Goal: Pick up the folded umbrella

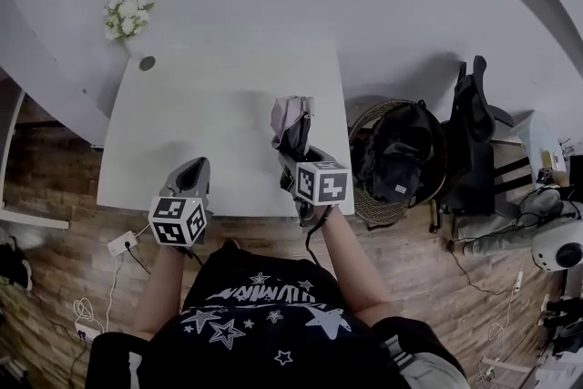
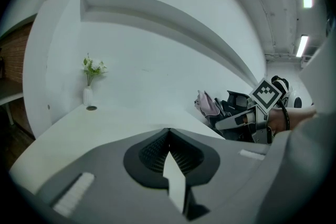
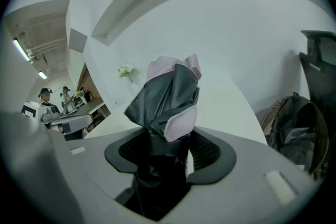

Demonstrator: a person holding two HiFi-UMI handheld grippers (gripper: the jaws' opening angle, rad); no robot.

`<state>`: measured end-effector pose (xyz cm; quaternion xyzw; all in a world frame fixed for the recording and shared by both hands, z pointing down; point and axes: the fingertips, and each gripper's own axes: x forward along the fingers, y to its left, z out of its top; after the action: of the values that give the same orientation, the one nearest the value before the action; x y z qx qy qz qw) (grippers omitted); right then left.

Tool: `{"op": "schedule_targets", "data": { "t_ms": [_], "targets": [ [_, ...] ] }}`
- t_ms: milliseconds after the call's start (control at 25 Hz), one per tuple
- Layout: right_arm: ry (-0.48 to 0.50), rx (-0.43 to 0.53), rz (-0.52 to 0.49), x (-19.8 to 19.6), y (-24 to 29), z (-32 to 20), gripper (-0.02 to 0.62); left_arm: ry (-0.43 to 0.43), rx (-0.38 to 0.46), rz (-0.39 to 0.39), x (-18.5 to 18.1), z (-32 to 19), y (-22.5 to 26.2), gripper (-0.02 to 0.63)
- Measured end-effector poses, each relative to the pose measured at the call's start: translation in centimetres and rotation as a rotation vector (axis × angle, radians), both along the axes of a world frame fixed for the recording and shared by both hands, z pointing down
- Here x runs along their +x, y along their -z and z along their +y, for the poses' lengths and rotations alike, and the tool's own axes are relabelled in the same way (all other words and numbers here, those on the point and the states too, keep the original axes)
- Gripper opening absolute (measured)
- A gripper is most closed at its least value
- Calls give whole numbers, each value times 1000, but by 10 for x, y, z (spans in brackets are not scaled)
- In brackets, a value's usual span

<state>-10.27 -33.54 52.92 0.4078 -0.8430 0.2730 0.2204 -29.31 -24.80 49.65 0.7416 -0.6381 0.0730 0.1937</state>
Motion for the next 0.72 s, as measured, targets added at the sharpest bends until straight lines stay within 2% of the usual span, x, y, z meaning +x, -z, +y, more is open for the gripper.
{"op": "schedule_targets", "data": {
  "t_ms": [720],
  "targets": [
    [165,35,-56,54,19,27,249,165,21,-51,66,54,16,3]
  ]
}}
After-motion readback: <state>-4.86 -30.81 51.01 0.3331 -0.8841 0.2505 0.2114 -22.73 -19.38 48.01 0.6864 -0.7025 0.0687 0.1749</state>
